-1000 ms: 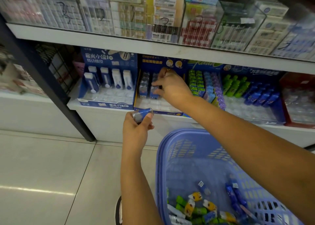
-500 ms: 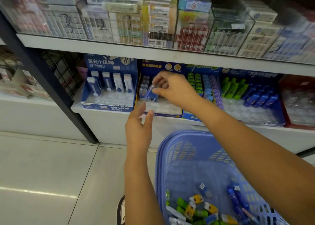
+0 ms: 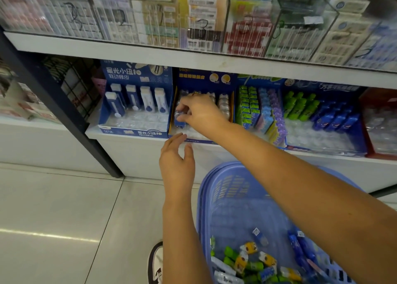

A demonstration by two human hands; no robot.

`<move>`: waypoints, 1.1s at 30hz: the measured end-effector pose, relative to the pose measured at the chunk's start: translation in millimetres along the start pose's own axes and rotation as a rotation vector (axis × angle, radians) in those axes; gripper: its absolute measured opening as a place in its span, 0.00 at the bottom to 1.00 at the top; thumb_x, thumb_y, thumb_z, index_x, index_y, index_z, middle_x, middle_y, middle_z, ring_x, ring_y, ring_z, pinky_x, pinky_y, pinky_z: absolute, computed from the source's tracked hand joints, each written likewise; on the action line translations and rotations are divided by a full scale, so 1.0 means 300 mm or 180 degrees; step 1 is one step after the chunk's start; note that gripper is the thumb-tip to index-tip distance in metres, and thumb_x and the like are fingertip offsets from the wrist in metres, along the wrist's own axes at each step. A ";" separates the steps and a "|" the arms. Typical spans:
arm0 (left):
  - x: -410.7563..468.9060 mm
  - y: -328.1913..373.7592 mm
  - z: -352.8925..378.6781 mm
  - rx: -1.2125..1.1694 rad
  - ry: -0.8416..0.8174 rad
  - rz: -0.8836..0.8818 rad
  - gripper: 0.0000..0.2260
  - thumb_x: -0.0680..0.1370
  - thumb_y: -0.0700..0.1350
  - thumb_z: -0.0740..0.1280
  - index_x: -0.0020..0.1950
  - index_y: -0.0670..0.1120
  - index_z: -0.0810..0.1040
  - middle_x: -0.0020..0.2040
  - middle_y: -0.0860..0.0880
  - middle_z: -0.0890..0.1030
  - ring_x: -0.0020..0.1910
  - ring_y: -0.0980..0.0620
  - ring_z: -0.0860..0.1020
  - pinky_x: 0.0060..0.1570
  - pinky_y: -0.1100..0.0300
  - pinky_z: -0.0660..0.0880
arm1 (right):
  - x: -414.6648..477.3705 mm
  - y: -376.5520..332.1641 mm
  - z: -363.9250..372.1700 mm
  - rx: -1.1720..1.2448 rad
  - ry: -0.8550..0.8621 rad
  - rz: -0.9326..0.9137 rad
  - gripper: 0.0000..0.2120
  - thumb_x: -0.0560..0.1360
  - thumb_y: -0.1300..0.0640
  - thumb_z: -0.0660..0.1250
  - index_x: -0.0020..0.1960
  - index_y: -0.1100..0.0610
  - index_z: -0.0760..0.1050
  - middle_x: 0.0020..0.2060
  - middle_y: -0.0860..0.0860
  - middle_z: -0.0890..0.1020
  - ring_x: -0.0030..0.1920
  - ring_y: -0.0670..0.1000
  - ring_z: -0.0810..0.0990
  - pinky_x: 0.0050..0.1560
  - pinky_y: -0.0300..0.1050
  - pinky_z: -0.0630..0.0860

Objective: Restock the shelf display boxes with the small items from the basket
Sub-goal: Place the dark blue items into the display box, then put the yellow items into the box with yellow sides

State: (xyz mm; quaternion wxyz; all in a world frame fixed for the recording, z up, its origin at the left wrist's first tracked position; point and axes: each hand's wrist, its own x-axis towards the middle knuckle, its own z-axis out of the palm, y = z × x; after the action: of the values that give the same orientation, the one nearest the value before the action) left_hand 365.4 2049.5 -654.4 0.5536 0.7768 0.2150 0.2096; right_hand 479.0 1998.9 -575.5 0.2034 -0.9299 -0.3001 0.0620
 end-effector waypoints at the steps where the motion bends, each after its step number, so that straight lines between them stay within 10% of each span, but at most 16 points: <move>1: 0.002 -0.001 0.000 -0.0028 0.0002 -0.0003 0.12 0.79 0.40 0.63 0.62 0.43 0.78 0.63 0.49 0.76 0.64 0.53 0.73 0.66 0.58 0.69 | 0.004 0.003 0.004 -0.0111 -0.0042 -0.0003 0.13 0.77 0.59 0.66 0.60 0.60 0.75 0.58 0.56 0.78 0.56 0.54 0.77 0.57 0.45 0.73; 7: 0.017 0.002 -0.018 0.0002 -0.0009 0.0018 0.12 0.80 0.40 0.63 0.62 0.43 0.78 0.62 0.49 0.77 0.62 0.55 0.74 0.64 0.59 0.70 | 0.001 -0.009 -0.002 -0.0724 0.0054 -0.0297 0.15 0.78 0.53 0.64 0.61 0.58 0.77 0.63 0.56 0.70 0.59 0.56 0.73 0.57 0.47 0.72; 11: -0.011 0.051 -0.012 -0.0039 0.0000 0.0096 0.09 0.80 0.45 0.62 0.53 0.44 0.80 0.50 0.50 0.81 0.44 0.57 0.79 0.45 0.64 0.78 | -0.141 0.056 -0.062 -0.0195 0.0500 -0.0229 0.12 0.76 0.51 0.66 0.55 0.56 0.77 0.54 0.54 0.75 0.52 0.53 0.76 0.54 0.49 0.73; 17: -0.040 0.116 0.085 0.0439 -0.1531 -0.0212 0.11 0.79 0.44 0.64 0.37 0.45 0.79 0.35 0.49 0.81 0.23 0.59 0.76 0.27 0.65 0.76 | -0.585 0.359 -0.009 -0.0073 -0.0486 0.0501 0.07 0.74 0.53 0.68 0.50 0.55 0.76 0.45 0.50 0.81 0.47 0.50 0.78 0.48 0.42 0.71; 22: -0.198 0.036 0.297 0.1358 -0.2828 -0.0433 0.07 0.78 0.41 0.64 0.42 0.40 0.78 0.38 0.39 0.78 0.36 0.48 0.77 0.45 0.49 0.77 | -0.777 0.576 0.219 -0.0141 -0.2025 0.1261 0.02 0.75 0.56 0.66 0.47 0.52 0.76 0.46 0.51 0.78 0.52 0.52 0.75 0.52 0.44 0.69; 27: -0.412 -0.174 0.443 0.2549 -0.3833 -0.0677 0.12 0.78 0.44 0.63 0.57 0.40 0.80 0.57 0.42 0.81 0.58 0.45 0.78 0.54 0.58 0.72 | -0.887 0.675 0.427 0.0125 -0.2517 0.1665 0.08 0.74 0.58 0.66 0.52 0.55 0.79 0.45 0.52 0.76 0.45 0.49 0.72 0.50 0.44 0.71; 33: -0.537 -0.378 0.463 0.2621 -0.3759 -0.0995 0.17 0.79 0.47 0.65 0.59 0.35 0.77 0.57 0.35 0.78 0.57 0.38 0.76 0.56 0.50 0.70 | -0.920 0.725 0.591 0.0331 -0.2888 0.2080 0.17 0.76 0.56 0.65 0.61 0.64 0.75 0.58 0.61 0.78 0.57 0.59 0.78 0.58 0.49 0.74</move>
State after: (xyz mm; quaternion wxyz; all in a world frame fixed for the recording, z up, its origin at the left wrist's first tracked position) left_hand 300.1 1884.7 -817.8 0.2641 0.8655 0.0506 -0.4226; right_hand 328.8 1738.1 -829.0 0.0696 -0.8434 -0.0503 0.5303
